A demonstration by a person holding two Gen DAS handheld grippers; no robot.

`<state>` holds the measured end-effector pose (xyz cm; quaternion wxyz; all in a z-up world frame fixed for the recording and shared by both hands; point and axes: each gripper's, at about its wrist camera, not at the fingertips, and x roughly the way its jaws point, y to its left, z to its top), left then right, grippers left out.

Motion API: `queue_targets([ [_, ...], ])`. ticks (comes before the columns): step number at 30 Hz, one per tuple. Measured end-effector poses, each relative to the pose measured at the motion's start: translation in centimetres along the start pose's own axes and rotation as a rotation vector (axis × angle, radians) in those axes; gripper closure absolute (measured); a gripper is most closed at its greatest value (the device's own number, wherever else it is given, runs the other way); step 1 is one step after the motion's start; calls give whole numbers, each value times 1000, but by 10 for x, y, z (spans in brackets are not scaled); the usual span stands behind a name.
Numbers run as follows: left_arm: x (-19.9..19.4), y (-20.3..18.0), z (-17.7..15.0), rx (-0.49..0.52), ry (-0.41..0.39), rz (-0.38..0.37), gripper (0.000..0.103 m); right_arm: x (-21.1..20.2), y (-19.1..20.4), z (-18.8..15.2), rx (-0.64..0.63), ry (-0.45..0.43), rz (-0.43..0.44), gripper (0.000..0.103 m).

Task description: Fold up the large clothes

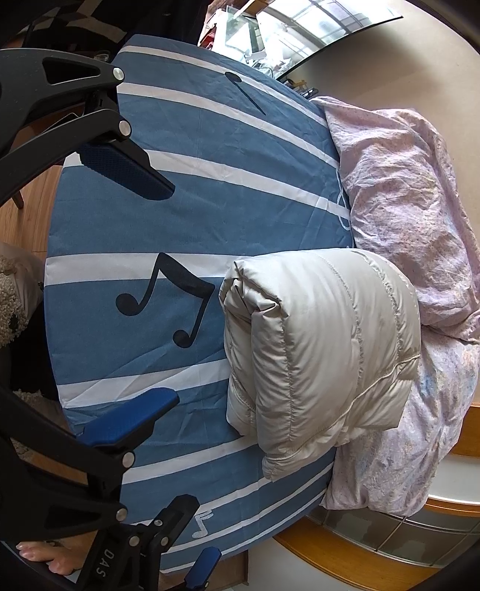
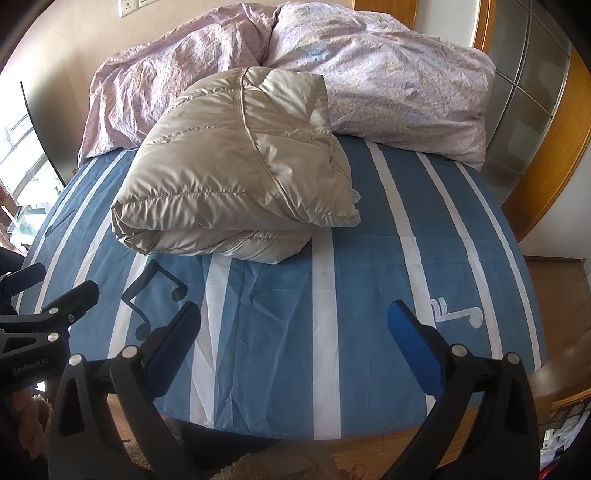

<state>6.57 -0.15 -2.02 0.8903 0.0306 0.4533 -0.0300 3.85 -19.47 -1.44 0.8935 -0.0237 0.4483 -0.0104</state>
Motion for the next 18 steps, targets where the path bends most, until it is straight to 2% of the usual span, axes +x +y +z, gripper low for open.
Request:
queue_targets([
  [18,1,-1,1,3,4,-4,1,1,2,1,-4,0,-1,2],
])
